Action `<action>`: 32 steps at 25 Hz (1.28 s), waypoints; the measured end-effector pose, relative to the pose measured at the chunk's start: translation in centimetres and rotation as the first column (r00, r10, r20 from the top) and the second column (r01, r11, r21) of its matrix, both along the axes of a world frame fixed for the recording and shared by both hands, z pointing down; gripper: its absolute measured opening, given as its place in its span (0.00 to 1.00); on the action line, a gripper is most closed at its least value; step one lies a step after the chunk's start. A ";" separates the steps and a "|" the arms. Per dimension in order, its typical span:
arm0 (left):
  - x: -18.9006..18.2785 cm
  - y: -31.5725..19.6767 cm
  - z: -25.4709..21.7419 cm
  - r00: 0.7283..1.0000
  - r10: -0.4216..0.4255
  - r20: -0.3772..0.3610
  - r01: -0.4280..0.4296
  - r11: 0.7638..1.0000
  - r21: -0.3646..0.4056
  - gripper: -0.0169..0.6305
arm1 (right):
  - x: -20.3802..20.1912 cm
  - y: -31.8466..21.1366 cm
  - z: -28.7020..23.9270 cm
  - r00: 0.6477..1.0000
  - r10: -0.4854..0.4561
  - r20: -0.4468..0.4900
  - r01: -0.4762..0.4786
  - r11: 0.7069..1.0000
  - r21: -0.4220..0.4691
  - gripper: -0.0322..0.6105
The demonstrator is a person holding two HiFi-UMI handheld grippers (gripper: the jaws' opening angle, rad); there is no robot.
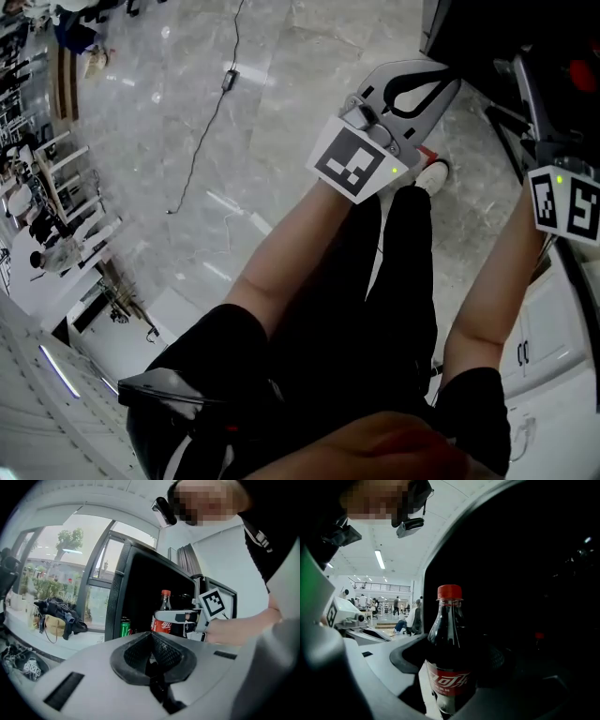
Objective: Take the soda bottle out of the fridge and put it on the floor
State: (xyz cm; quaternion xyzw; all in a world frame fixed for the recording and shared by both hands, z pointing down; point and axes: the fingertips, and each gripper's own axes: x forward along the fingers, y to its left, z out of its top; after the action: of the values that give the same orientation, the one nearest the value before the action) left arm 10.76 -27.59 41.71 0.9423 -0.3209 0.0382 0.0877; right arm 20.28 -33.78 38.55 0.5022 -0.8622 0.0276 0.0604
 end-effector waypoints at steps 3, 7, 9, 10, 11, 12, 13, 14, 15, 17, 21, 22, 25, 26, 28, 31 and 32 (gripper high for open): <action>-1.6 0.7 0.9 1.000 -0.016 -0.005 0.016 1.000 -0.014 0.03 | -2.0 2.7 0.9 0.999 -0.041 0.032 0.041 0.999 -0.006 0.54; -2.9 1.5 4.0 1.000 -0.022 0.012 0.022 0.999 -0.033 0.03 | -4.3 5.2 5.0 0.996 -0.083 0.029 0.085 0.995 -0.054 0.54; -3.9 2.2 6.5 0.999 -0.029 0.021 0.030 0.998 -0.052 0.03 | -5.7 6.4 8.5 0.995 -0.099 0.020 0.101 0.991 -0.083 0.54; -4.6 2.6 8.2 0.999 -0.032 0.028 0.033 0.997 -0.063 0.03 | -6.6 7.1 10.6 0.994 -0.107 0.019 0.108 0.989 -0.097 0.54; -5.3 3.1 10.1 0.999 -0.034 0.036 0.037 0.997 -0.074 0.03 | -7.5 7.6 13.0 0.993 -0.115 0.017 0.116 0.987 -0.110 0.54; -6.0 3.5 12.0 0.998 -0.035 0.045 0.039 0.996 -0.084 0.03 | -8.4 8.2 15.4 0.992 -0.125 0.014 0.126 0.985 -0.120 0.54; -6.6 4.0 14.0 0.998 -0.036 0.054 0.041 0.995 -0.094 0.03 | -9.2 8.8 17.9 0.991 -0.135 0.008 0.135 0.982 -0.131 0.54; -7.1 4.5 16.0 0.997 -0.037 0.063 0.043 0.993 -0.106 0.03 | -10.0 9.4 20.5 0.989 -0.145 0.002 0.144 0.979 -0.145 0.54; -7.5 5.0 18.1 0.997 -0.037 0.072 0.045 0.992 -0.118 0.03 | -10.6 10.0 23.3 0.988 -0.153 -0.001 0.151 0.975 -0.164 0.54; -8.2 6.0 22.5 0.995 -0.032 0.093 0.045 0.988 -0.147 0.03 | -11.4 11.2 29.1 0.987 -0.158 -0.002 0.154 0.964 -0.215 0.54; -9.1 7.8 31.0 0.994 -0.026 0.105 0.050 0.973 -0.227 0.03 | -12.1 12.8 40.2 0.988 -0.152 -0.013 0.140 0.940 -0.312 0.54; -9.4 8.0 32.8 0.994 -0.025 0.108 0.051 0.968 -0.245 0.03 | -12.3 12.9 42.8 0.987 -0.158 -0.021 0.142 0.933 -0.332 0.54; -10.1 8.4 37.8 0.992 -0.009 0.122 0.042 0.962 -0.271 0.03 | -13.0 13.2 49.6 0.982 -0.182 -0.042 0.153 0.913 -0.378 0.54; -10.3 8.5 39.2 0.992 -0.004 0.128 0.039 0.960 -0.276 0.03 | -13.2 13.2 51.6 0.980 -0.194 -0.050 0.159 0.907 -0.389 0.54; -10.8 8.4 41.8 0.991 -0.001 0.133 0.040 0.956 -0.289 0.03 | -13.8 13.1 55.4 0.973 -0.219 -0.067 0.174 0.896 -0.409 0.54; -11.2 8.4 44.7 0.990 -0.002 0.140 0.046 0.949 -0.312 0.03 | -14.4 13.1 60.2 0.964 -0.253 -0.082 0.192 0.875 -0.445 0.54; -11.2 8.5 45.4 0.989 0.002 0.145 0.044 0.947 -0.317 0.03 | -14.6 13.2 61.6 0.960 -0.267 -0.089 0.199 0.868 -0.455 0.54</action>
State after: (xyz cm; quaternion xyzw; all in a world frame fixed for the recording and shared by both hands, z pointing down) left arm -0.48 -19.11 87.16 0.9069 -0.3261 0.1562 0.2162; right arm 5.65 -20.62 100.16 0.3678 -0.8807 0.1776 0.2398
